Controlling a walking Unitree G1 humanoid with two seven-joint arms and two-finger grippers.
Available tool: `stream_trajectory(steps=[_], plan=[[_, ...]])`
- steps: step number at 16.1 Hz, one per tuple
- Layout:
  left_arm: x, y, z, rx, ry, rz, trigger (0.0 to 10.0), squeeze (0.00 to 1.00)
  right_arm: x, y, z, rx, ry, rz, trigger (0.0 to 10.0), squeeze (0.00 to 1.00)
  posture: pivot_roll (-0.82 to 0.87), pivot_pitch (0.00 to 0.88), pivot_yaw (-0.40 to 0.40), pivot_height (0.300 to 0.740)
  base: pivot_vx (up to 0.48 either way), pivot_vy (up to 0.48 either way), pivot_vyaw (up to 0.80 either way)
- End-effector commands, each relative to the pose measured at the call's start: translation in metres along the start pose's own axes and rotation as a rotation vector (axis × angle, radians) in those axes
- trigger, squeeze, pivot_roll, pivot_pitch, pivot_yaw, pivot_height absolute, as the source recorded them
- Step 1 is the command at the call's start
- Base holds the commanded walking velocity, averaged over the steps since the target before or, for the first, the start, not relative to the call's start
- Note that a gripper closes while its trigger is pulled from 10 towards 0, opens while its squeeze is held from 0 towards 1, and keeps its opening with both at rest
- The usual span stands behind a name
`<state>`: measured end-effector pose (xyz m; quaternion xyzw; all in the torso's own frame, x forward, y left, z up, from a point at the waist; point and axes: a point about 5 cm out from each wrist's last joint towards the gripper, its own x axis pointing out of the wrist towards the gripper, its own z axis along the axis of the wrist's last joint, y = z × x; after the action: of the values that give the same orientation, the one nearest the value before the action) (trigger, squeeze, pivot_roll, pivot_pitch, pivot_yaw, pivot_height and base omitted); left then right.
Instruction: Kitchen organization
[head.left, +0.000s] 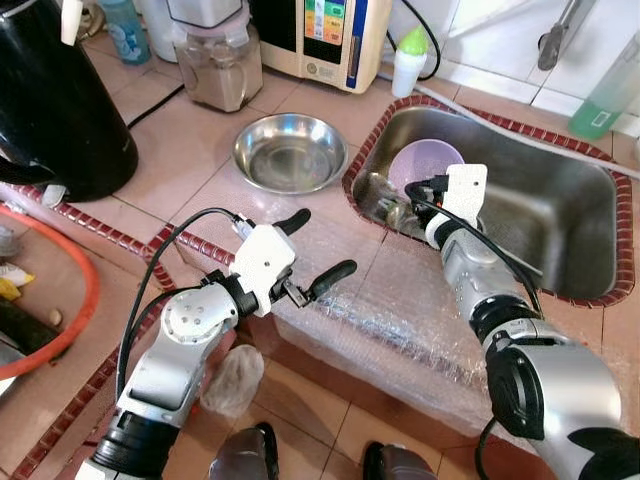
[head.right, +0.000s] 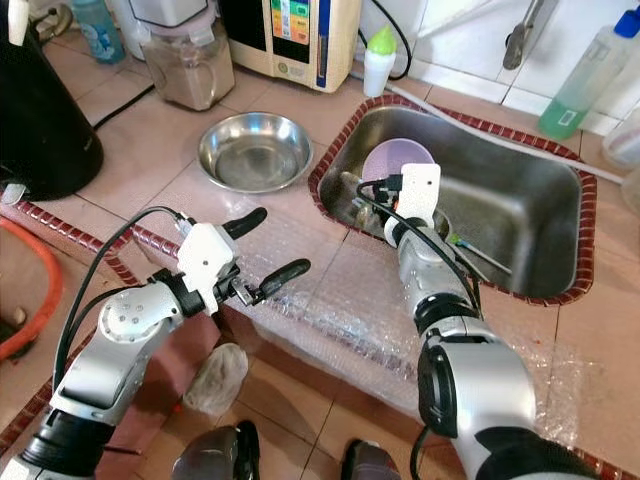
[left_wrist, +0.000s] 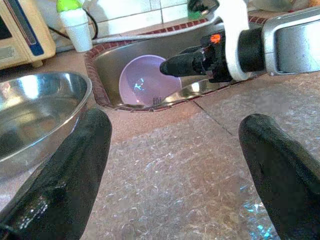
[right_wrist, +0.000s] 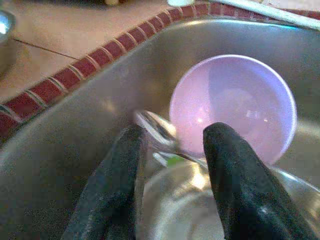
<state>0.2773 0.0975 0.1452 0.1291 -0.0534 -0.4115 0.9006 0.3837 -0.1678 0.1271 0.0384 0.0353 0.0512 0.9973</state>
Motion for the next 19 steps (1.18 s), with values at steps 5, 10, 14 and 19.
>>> stream_trajectory(steps=[5, 10, 14, 19], plan=[[0.002, 0.036, 0.002, -0.007, -0.029, 0.216, 10.0, 1.0, -0.023, 0.01, -0.015, -0.02, -0.114, 0.077, 10.0, 1.0, 0.05, 0.086, -0.002, 0.74, 0.0, 0.0, 0.0], [0.005, 0.095, 0.02, -0.068, -0.049, 0.473, 10.0, 0.0, -0.07, 0.035, -0.036, -0.032, -0.151, 0.108, 10.0, 0.95, -0.01, 0.088, 0.024, 0.74, 0.0, 0.0, 0.0], [0.003, 0.126, 0.014, -0.22, -0.036, 0.639, 10.0, 0.0, -0.098, 0.049, -0.032, -0.07, -0.163, 0.173, 10.0, 0.0, -0.05, 0.116, 0.036, 0.74, 0.0, 0.0, 0.0], [0.006, 0.142, -0.022, -0.494, 0.117, 0.753, 10.0, 0.0, -0.124, 0.052, -0.021, -0.073, -0.136, 0.208, 10.0, 0.0, -0.12, 0.164, 0.051, 0.74, 0.0, 0.0, 0.0]])
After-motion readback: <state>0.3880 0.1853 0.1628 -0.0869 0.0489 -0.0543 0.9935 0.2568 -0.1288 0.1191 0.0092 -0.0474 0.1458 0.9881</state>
